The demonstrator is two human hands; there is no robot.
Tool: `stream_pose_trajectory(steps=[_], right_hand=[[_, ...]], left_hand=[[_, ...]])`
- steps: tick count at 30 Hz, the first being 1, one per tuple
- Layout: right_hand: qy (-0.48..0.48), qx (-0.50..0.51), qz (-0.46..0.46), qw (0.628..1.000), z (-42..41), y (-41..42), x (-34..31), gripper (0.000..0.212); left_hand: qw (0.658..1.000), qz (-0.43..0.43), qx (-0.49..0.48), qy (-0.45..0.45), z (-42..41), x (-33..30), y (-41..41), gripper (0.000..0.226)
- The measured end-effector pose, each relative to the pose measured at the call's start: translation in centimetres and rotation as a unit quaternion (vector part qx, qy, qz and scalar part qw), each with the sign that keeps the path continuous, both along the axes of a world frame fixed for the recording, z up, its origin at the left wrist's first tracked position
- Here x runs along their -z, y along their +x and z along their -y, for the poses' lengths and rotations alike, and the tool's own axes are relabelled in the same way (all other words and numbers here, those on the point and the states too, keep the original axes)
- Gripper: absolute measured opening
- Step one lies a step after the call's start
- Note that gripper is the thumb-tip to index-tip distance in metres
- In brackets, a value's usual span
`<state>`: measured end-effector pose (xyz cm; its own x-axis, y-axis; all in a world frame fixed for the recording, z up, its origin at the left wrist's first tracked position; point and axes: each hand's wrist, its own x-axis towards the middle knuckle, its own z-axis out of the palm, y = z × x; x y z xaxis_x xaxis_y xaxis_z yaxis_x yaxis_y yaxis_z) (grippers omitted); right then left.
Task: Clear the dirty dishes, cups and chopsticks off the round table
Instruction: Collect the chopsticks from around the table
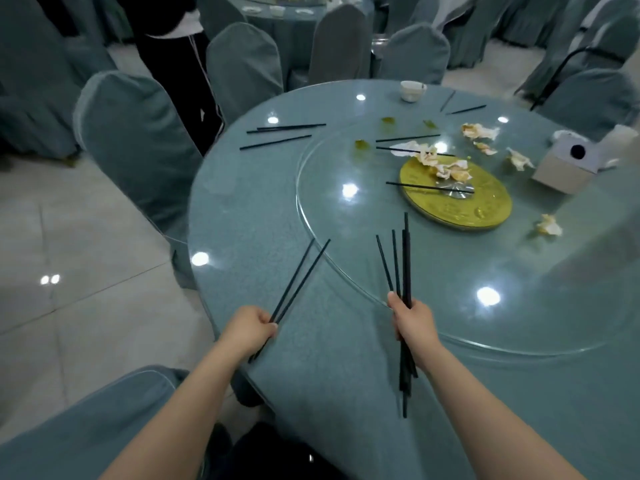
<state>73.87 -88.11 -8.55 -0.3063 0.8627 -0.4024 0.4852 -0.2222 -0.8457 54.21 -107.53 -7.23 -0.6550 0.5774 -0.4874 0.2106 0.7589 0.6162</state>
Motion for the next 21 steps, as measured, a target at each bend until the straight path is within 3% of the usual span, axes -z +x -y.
stream_pose_trajectory(steps=[2, 8, 15, 21], right_hand=[[-0.007, -0.018, -0.017, 1.0, 0.3, -2.5, -0.5, 0.029], [-0.049, -0.022, -0.112, 0.992, 0.7, -9.1, -2.1, 0.027], [-0.048, 0.073, -0.15, 0.985, -2.2, -17.8, -2.2, 0.024], [-0.022, 0.196, -0.109, 0.974, -5.8, -25.2, -1.6, 0.037]], left_hand=[[0.999, 0.002, 0.008, 0.048, -0.8, -1.5, -0.4, 0.041], [0.986, 0.068, 0.031, 0.147, -4.7, -3.4, -2.0, 0.002], [0.975, 0.126, 0.126, 0.133, -10.8, -1.6, -8.5, 0.02], [0.956, 0.082, 0.259, 0.114, -16.6, -0.4, -18.2, 0.007]])
